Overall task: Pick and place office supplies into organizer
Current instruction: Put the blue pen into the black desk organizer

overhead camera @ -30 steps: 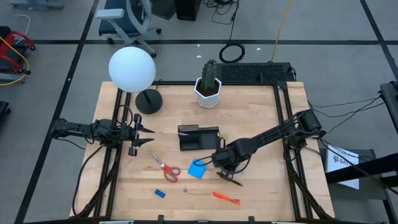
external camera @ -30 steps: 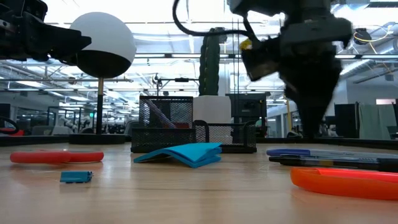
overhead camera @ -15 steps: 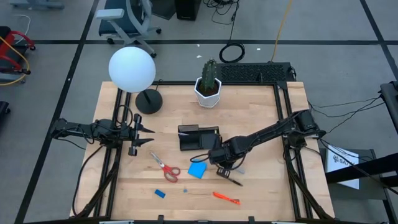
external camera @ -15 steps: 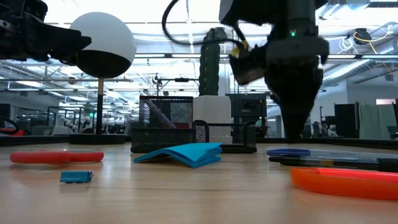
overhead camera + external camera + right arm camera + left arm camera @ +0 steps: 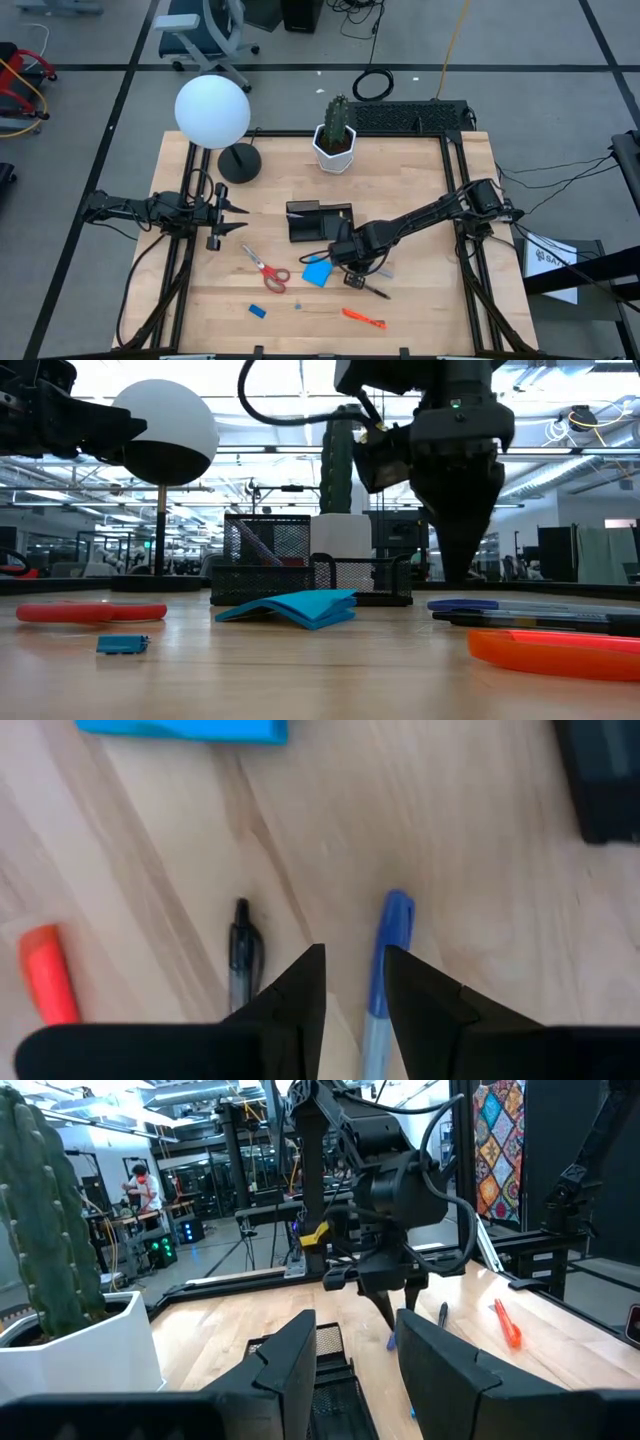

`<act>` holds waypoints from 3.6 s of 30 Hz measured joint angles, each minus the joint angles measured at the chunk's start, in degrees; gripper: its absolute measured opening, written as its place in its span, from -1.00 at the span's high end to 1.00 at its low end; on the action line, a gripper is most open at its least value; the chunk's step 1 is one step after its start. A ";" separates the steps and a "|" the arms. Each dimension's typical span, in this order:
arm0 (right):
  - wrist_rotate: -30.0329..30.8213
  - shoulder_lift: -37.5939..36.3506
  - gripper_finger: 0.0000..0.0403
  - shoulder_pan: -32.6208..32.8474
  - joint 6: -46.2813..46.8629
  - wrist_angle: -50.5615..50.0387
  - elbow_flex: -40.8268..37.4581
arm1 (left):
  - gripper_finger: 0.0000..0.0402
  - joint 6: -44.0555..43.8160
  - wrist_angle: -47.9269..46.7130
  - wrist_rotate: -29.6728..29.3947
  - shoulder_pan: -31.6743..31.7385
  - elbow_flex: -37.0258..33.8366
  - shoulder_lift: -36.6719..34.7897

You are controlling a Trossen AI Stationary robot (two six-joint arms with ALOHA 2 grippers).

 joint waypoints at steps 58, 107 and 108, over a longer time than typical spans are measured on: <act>-2.10 5.92 0.84 -1.40 -10.38 -1.12 -0.02 | 0.28 0.01 0.00 0.01 0.02 0.00 0.00; 3.19 -0.21 0.84 -7.18 -32.83 40.15 -0.11 | 0.28 -0.02 -0.02 0.00 0.02 0.00 -0.01; 3.18 -0.22 0.84 -7.31 -33.56 42.09 -0.11 | 0.28 -0.01 -0.02 0.01 0.02 0.00 -0.01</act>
